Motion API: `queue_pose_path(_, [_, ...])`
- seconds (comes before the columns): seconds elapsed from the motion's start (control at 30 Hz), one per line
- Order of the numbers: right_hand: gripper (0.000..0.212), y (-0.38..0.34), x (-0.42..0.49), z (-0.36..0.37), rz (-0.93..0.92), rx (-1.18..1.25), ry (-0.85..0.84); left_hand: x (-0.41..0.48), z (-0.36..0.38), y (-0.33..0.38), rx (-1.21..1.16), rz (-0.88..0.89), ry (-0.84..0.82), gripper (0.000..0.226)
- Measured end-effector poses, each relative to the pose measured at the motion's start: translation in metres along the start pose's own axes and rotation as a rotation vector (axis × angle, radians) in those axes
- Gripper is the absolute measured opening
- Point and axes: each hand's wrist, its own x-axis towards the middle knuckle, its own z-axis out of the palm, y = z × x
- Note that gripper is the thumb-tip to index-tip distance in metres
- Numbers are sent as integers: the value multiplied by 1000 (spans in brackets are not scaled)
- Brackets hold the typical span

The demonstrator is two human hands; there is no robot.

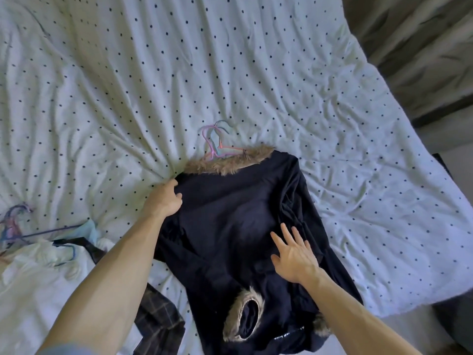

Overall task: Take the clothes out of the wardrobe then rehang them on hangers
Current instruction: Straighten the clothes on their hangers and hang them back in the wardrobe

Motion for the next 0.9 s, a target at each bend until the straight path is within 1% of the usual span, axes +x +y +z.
queue_pose_path(0.07, [68, -2, -9, -6, 15, 90, -29, -18, 2, -1, -44, 27, 42, 48])
queue_pose_path(0.17, [69, -11, -32, -20, 15, 327, -30, -58, 5, 4, -187, 35, 87, 48])
queue_pose_path(0.3, [70, -31, -74, -39, -14, 649, 73, -134, 16, 13, -309, 94, -32, 49])
queue_pose_path(0.37, [71, -43, -96, -44, -11, 791, 106, -178, 27, 19, -289, 158, -71, 48])
queue_pose_path(0.43, [69, -53, -119, -44, 3, 960, 136, -221, 40, 30, -242, 241, -73, 45])
queue_pose_path(0.5, [53, -56, -138, -37, 22, 1092, 214, -259, 56, 43, -191, 328, -82, 42])
queue_pose_path(0.57, [37, -50, -157, -26, 84, 1158, 290, -291, 69, 55, -166, 389, -100, 44])
queue_pose_path(0.63, [27, -35, -176, -13, 131, 1183, 335, -317, 80, 66, -143, 447, -139, 47])
queue_pose_path(0.73, [17, -2, -208, 3, 87, 1301, 350, -347, 90, 82, -51, 542, -255, 46])
queue_pose_path(0.8, [16, 23, -236, 10, 35, 1325, 389, -362, 89, 95, 47, 614, -305, 39])
queue_pose_path(0.83, [15, 37, -252, 13, 22, 1294, 425, -368, 84, 106, 92, 656, -286, 35])
queue_pose_path(0.9, [12, 72, -289, 20, 14, 1200, 485, -378, 70, 135, 154, 742, -147, 32])
